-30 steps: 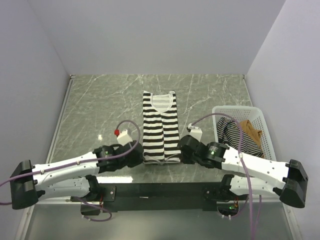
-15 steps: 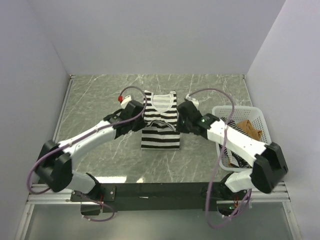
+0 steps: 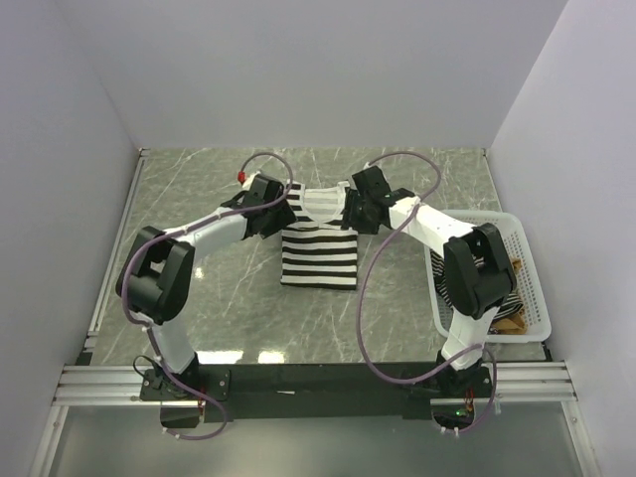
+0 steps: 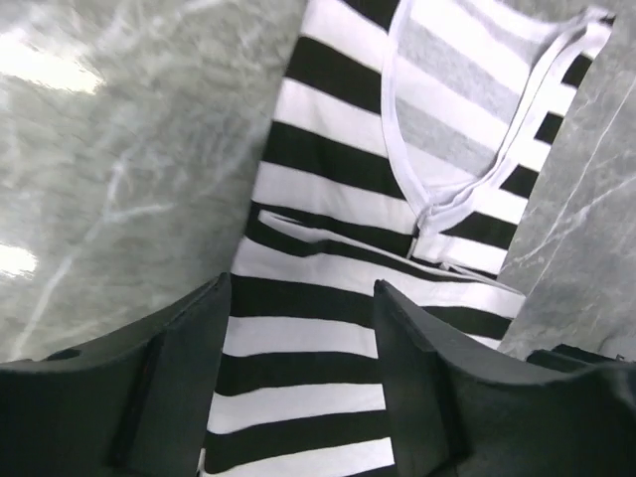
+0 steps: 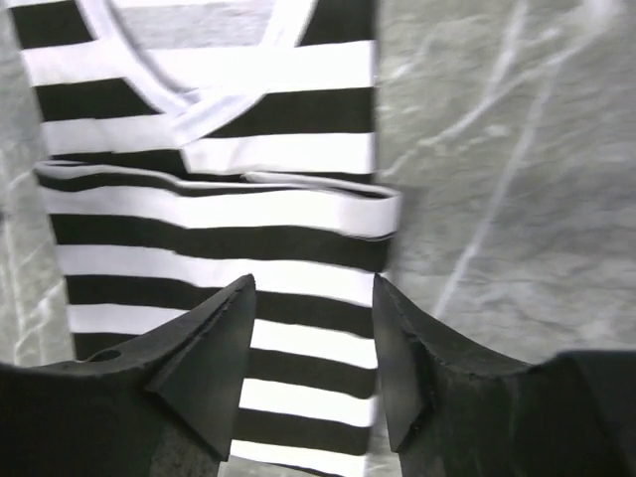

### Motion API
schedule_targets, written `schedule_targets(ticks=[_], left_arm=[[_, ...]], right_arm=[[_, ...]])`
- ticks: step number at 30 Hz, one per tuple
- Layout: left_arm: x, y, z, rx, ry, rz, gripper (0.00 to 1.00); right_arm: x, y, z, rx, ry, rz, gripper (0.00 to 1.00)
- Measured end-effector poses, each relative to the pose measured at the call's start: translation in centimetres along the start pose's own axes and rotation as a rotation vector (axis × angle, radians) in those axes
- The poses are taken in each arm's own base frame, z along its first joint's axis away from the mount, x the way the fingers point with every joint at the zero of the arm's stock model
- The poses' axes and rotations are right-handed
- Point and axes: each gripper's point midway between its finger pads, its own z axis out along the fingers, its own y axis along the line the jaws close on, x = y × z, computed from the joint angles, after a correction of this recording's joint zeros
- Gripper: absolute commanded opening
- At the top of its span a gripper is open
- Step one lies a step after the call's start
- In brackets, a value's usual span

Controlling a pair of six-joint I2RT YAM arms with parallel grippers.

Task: Fold and stack the tank tops
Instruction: Fold the tank top

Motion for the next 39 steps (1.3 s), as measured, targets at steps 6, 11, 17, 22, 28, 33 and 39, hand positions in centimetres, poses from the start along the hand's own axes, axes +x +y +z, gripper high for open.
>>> schedule_targets(ticks=[6,11,17,22,28,33,39], left_arm=[[-0.8,0.4,-2.2,0.044,-0.035,-0.026,0.55],[1.6,1.4,-4.9,0.091,-0.014,-0.026,0.55],[7.5,2.9,-6.7,0.096,0.080,0.030,0.60],[10.2,4.4,-7.3,0.080,0.126,0.037,0.58],[11.0,5.4,-7.0,0.052,0.140,0.022,0.53],[11.6,6.3,-6.6,0.018,0.149,0.018,0.49],[12.4,7.6,-6.0,-0.042,0.161,0.019,0.45]], right_arm=[[-0.8,-0.7,-1.6,0.004,-0.048,0.001,0.57],[3.1,-1.1,-5.1,-0.025,-0.060,-0.011,0.57],[9.4,-2.7,-5.4,-0.020,0.009,-0.014,0.57],[12.5,-4.4,-4.6,0.013,0.063,0.010,0.55],[12.9,-3.8,-4.4,-0.009,0.060,0.013,0.54],[13.4,-3.2,-4.0,-0.020,0.067,0.002,0.53],[15.2,-3.7,-3.2,0.005,0.111,-0.009,0.51]])
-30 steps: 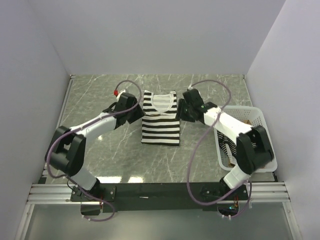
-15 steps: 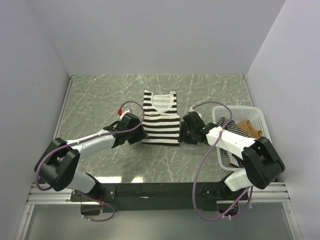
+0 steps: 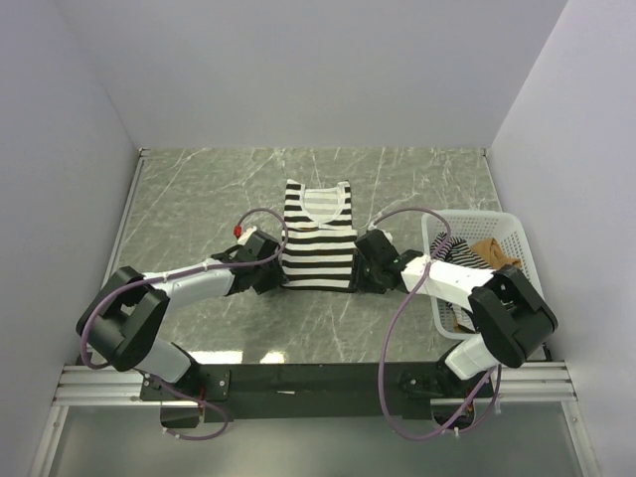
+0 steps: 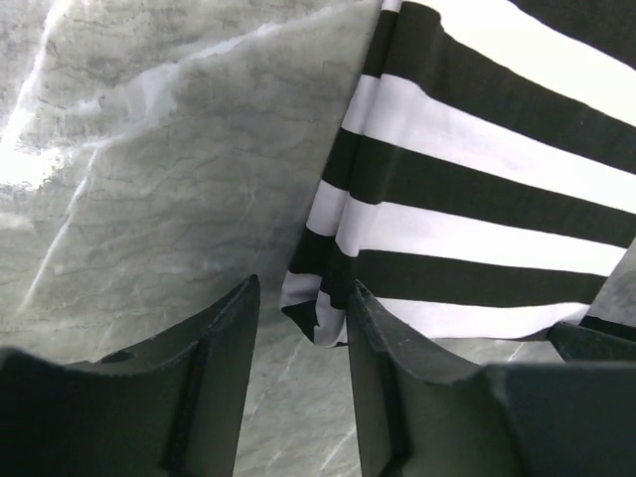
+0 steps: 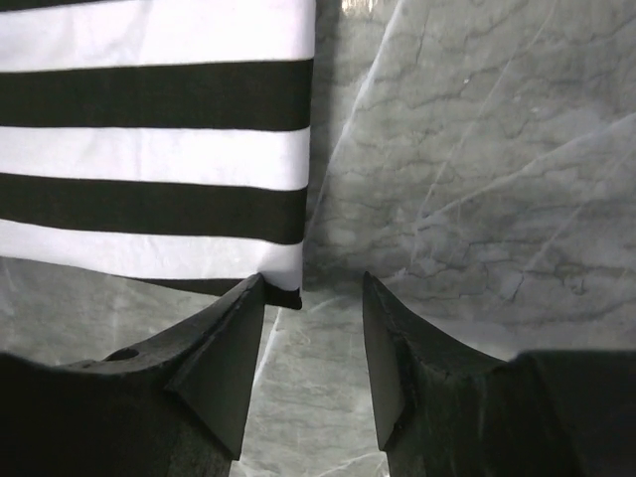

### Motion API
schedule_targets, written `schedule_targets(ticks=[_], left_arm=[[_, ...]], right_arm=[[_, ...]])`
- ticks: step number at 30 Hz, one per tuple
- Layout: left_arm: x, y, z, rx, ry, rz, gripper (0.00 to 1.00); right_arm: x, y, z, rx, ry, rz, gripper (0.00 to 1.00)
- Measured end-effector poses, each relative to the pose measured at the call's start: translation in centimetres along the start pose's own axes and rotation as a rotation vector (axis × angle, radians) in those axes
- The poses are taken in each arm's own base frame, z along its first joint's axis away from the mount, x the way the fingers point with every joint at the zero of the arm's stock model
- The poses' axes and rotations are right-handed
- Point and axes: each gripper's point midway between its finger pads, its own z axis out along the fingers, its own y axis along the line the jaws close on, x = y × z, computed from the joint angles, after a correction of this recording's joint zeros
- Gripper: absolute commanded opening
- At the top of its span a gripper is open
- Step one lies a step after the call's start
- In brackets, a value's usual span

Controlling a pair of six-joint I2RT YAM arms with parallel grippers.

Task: Fold and stack the tank tops
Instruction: Fold the tank top

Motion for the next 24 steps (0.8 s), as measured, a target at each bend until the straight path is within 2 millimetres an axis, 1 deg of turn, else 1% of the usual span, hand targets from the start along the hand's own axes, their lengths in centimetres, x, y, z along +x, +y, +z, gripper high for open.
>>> schedule_targets(ticks=[4,7,8,10,16,19,24], left_arm=[[0.08,0.09,0.12,-0.009,-0.008,0.007,0.42],[0.16,0.09,0.25,-0.014,-0.014,0.010,0.36],[0.17,0.07,0.30,-0.015,-0.016,0.011,0.30],[0.24,0.12,0.41,-0.019,-0.018,0.013,0.27],[0.29,0.08,0.49,-0.021,-0.023,0.016,0.28],[0.33,0.08,0.52,-0.021,-0.027,0.019,0.26],[0.41,0.03,0.63,-0.016,-0.036,0.017,0.11]], right_arm=[[-0.05,0.04,0.12,-0.006,-0.012,0.004,0.50],[-0.11,-0.02,0.14,-0.005,-0.019,0.008,0.46],[-0.12,-0.04,0.15,-0.005,-0.021,0.008,0.45],[-0.13,-0.10,0.22,-0.004,-0.025,0.008,0.42],[-0.09,-0.01,0.23,-0.004,-0.029,0.003,0.42],[0.10,0.28,0.21,-0.008,-0.029,-0.005,0.43],[0.39,0.62,0.23,-0.015,-0.028,-0.006,0.42]])
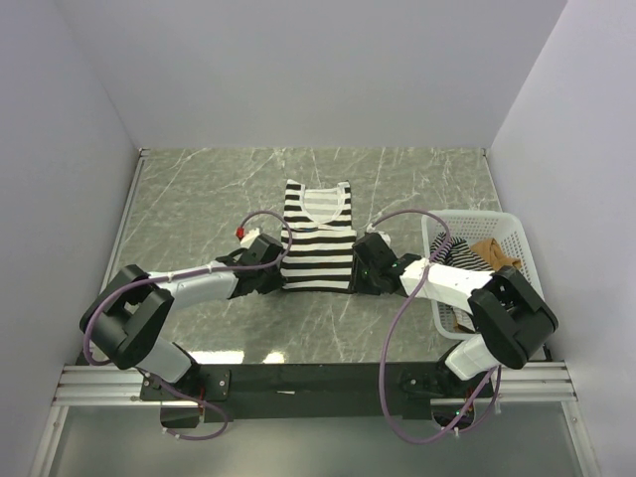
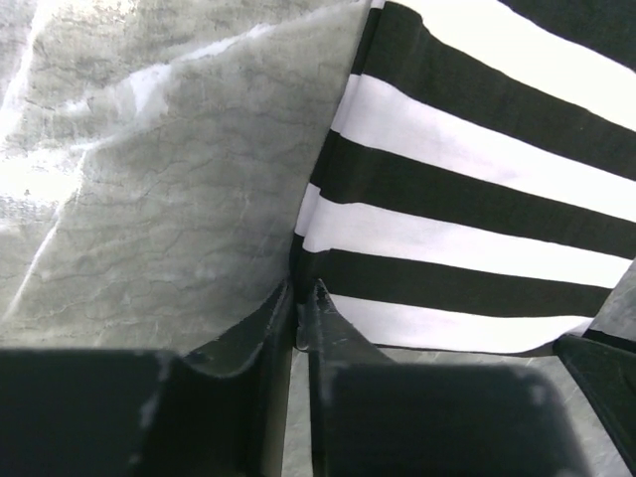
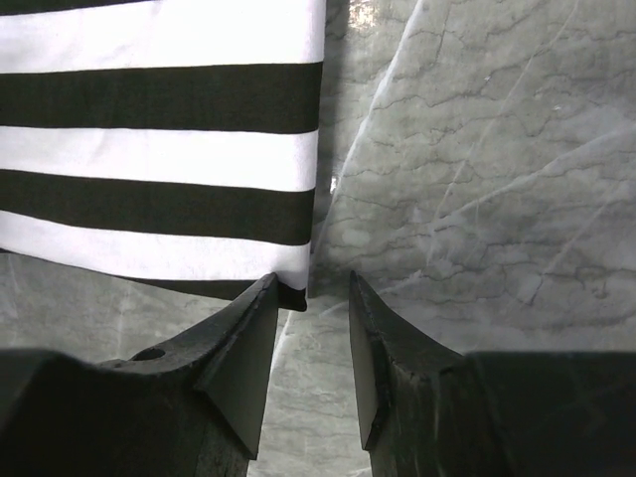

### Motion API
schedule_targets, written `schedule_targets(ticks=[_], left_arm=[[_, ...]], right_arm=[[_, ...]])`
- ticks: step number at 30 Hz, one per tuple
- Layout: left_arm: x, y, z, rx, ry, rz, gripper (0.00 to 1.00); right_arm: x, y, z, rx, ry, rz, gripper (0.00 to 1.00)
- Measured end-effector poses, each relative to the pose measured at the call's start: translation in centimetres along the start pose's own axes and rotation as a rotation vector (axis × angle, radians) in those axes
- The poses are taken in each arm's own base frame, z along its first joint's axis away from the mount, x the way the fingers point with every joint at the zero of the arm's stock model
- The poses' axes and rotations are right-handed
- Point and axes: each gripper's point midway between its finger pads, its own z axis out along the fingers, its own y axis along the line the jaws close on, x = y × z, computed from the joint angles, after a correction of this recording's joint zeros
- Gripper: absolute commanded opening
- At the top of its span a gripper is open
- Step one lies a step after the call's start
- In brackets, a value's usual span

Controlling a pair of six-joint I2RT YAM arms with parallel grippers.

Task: Fold and stack the tank tops
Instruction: Fold the tank top

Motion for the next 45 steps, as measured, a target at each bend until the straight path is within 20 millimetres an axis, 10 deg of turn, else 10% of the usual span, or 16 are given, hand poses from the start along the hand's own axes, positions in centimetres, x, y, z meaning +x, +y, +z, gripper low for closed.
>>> schedule_targets(ticks=[27,45], left_arm=[[1.2,-0.7,-0.4,0.051,0.003,0.020,0.01],[9.4,0.5,-7.9,0.103,0.176,0.108,0.01]], right_arm=[[0.7,0.5,0.1,-0.016,-0.011,0.020,0.00],[8.6,0.8,-7.2,-0.115,0.071,-0.099,0.00]])
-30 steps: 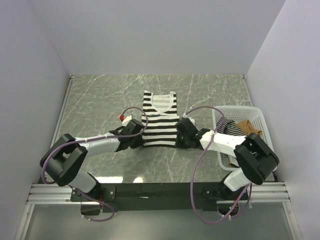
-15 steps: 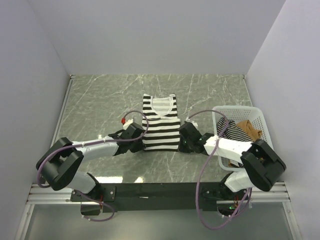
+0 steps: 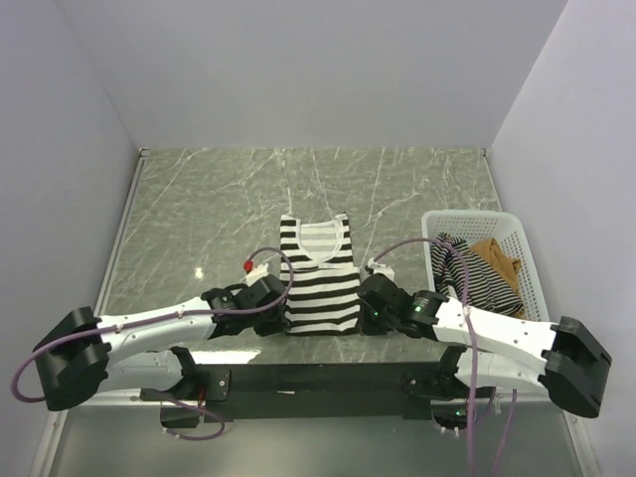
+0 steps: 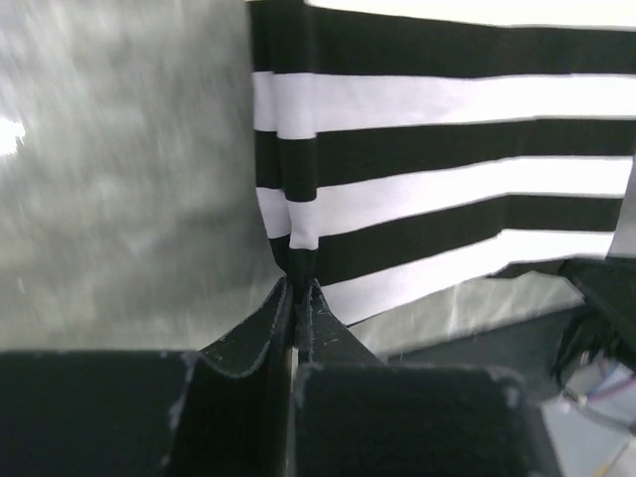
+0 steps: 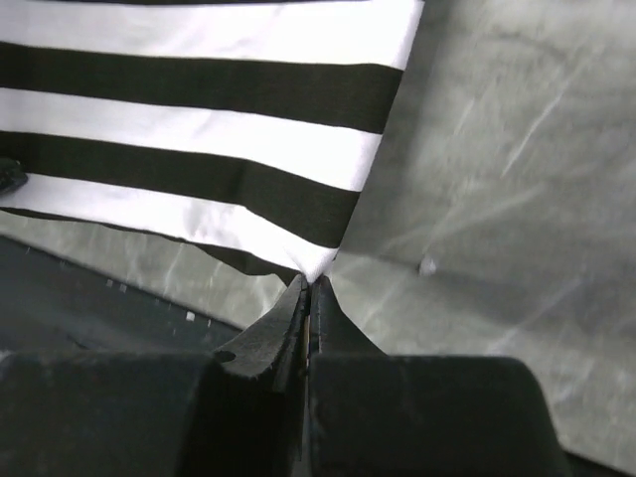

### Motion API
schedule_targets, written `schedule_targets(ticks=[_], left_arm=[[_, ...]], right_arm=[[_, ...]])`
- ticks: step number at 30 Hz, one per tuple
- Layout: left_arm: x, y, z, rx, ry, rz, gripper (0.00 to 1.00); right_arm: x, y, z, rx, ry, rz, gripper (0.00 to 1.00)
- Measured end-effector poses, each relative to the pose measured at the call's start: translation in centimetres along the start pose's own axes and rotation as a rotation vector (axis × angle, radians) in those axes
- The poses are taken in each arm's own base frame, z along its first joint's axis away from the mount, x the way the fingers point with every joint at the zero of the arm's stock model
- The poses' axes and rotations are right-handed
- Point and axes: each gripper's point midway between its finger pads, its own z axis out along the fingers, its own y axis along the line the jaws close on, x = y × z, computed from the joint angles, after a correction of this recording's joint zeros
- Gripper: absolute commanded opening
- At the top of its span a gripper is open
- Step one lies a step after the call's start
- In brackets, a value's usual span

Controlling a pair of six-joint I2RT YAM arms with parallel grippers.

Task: Fold and stack the tank tops
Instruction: Fold the tank top

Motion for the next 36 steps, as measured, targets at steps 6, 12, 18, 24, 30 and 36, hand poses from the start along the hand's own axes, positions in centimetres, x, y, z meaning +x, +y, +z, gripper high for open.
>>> schedule_targets(ticks=[6,12,18,24,30,36], left_arm=[[0.7,-0.1,-1.9,-0.002,0.007,-0.023,0.00],[-2.8,-4.6,-4.7,0.068,-0.079,-0.044,0.01],[-7.8,-6.8,-5.2,0.105,-0.154,-0.092,0.01],[-14.3,-7.3,-3.8,0.091,-0.210,-0.134,0.01],[-22.0,-7.6,-1.8,0.103,-0.271,-0.183,0.01],[-31.1,-7.6,2.9,0.134,-0.288,-0.232,0.13]], right_arm=[[-0.4,0.3,-2.1,0.006,-0.010,0.000,0.00],[-4.6,3.0,-4.2,-0.015,-0.079,-0.012,0.00],[-9.7,3.6,-4.6,-0.017,-0.129,0.021,0.00],[-15.9,3.2,-3.4,0.005,-0.141,0.062,0.00],[-24.2,4.1,-0.5,-0.033,-0.160,0.086,0.00],[-32.5,3.6,4.3,-0.071,-0.153,0.120,0.30]])
